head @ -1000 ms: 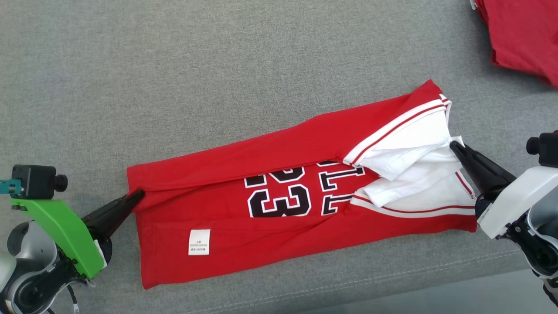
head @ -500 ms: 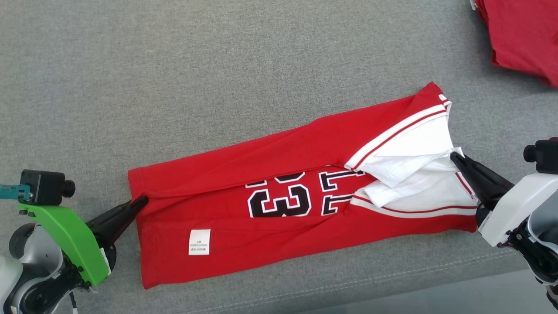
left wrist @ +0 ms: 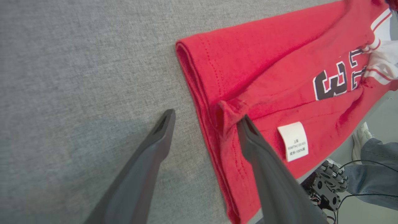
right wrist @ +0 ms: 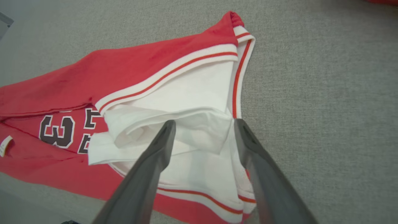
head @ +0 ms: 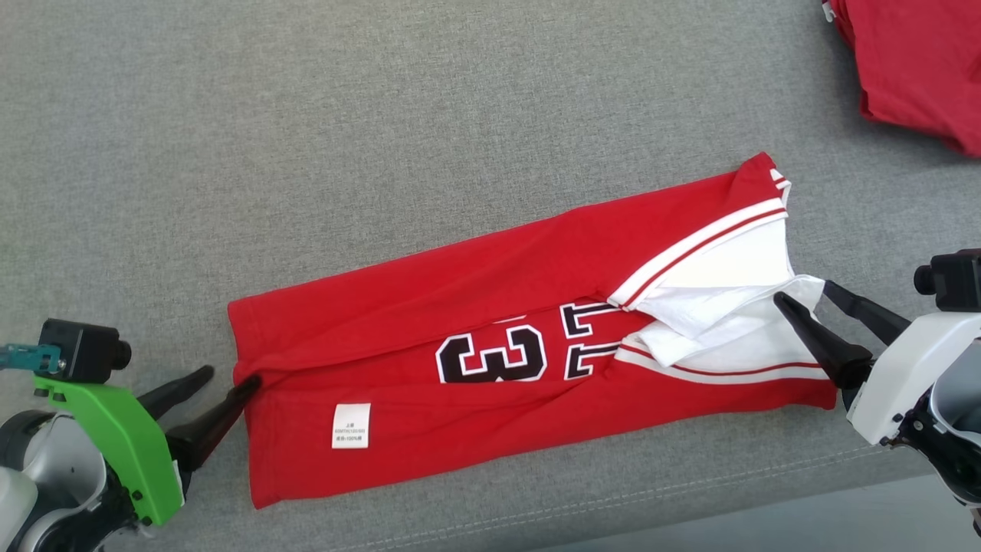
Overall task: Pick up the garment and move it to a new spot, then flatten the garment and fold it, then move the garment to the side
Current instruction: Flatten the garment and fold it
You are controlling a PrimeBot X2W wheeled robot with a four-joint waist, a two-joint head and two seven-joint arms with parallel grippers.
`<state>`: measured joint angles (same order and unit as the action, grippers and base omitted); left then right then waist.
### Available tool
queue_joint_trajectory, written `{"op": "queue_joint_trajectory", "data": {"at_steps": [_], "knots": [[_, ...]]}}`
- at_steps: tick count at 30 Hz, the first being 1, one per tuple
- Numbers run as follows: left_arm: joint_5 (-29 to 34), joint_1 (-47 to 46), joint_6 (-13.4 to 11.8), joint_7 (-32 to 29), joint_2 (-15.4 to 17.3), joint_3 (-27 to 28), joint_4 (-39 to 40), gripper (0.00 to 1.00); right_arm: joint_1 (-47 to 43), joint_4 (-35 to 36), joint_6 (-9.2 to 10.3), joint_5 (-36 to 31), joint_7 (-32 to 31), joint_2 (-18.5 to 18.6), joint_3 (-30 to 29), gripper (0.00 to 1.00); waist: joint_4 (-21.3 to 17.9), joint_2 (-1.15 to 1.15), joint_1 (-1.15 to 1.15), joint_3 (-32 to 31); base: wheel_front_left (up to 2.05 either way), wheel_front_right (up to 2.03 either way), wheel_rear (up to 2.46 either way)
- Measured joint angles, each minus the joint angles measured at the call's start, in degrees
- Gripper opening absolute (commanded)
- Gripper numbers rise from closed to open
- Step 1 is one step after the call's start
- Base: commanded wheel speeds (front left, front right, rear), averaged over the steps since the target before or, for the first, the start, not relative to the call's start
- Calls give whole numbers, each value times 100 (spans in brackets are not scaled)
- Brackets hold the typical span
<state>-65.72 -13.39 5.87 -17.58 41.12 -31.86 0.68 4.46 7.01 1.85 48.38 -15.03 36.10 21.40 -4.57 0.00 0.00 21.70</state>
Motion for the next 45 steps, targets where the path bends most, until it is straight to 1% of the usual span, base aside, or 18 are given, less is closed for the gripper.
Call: {"op": "queue_joint_trajectory", "data": {"at_steps": [3,6,9,11,14,16,18,22,25,26,27,29,31,35,41,45], "knots": [[142,71,-51,0,94,-12,-32,100,-1,0,62,3,-84,33,-4,100,0,0,0,-27,0,0,0],[319,107,-92,0,232,-41,-79,100,-36,-5,70,10,-229,111,11,100,-5,0,0,-64,0,0,0],[282,265,-186,113,265,45,-74,100,-35,10,88,31,-261,124,-52,100,-26,0,0,-130,0,0,0],[319,330,-235,321,249,136,-4,100,-30,40,136,58,-259,131,-148,100,-46,0,0,-183,0,0,0],[665,333,-441,811,245,428,108,100,-23,58,187,60,-267,190,-268,100,-69,0,0,-275,0,0,0],[877,324,-557,1070,208,520,218,100,-23,57,236,60,-298,291,-354,100,-64,0,0,-342,0,0,0],[1109,324,-711,1403,91,604,337,100,-18,47,283,86,-371,380,-450,100,-33,0,0,-404,0,0,0],[1462,329,-983,1898,-143,619,524,100,38,-133,291,170,-467,368,-531,100,100,0,0,-491,0,0,0],[1692,352,-1072,2207,-411,537,649,100,91,-388,381,194,-521,283,-531,100,241,0,0,-544,0,0,0],[1737,387,-1093,2309,-494,509,691,100,128,-470,382,226,-521,215,-536,100,293,0,0,-558,0,0,0],[1816,485,-1095,2494,-664,409,721,100,207,-675,423,266,-526,69,-532,100,406,0,0,-584,0,0,0],[1981,594,-1133,2624,-791,322,720,100,225,-881,434,290,-538,-35,-526,100,526,0,0,-603,0,0,0],[2000,652,-1144,2732,-947,272,724,100,224,-1112,439,316,-571,-118,-502,100,656,0,0,-617,0,0,0],[2054,745,-1146,2898,-1089,196,727,100,219,-1462,480,311,-595,-170,-487,100,927,0,0,-629,0,0,0],[2061,978,-1199,3007,-1141,310,703,100,226,-1856,481,312,-668,-272,-465,100,1295,0,0,-620,0,0,0],[2115,1049,-1202,3028,-1139,400,688,100,340,-2037,490,354,-724,-348,-437,100,1418,0,0,-609,0,0,0]]}}
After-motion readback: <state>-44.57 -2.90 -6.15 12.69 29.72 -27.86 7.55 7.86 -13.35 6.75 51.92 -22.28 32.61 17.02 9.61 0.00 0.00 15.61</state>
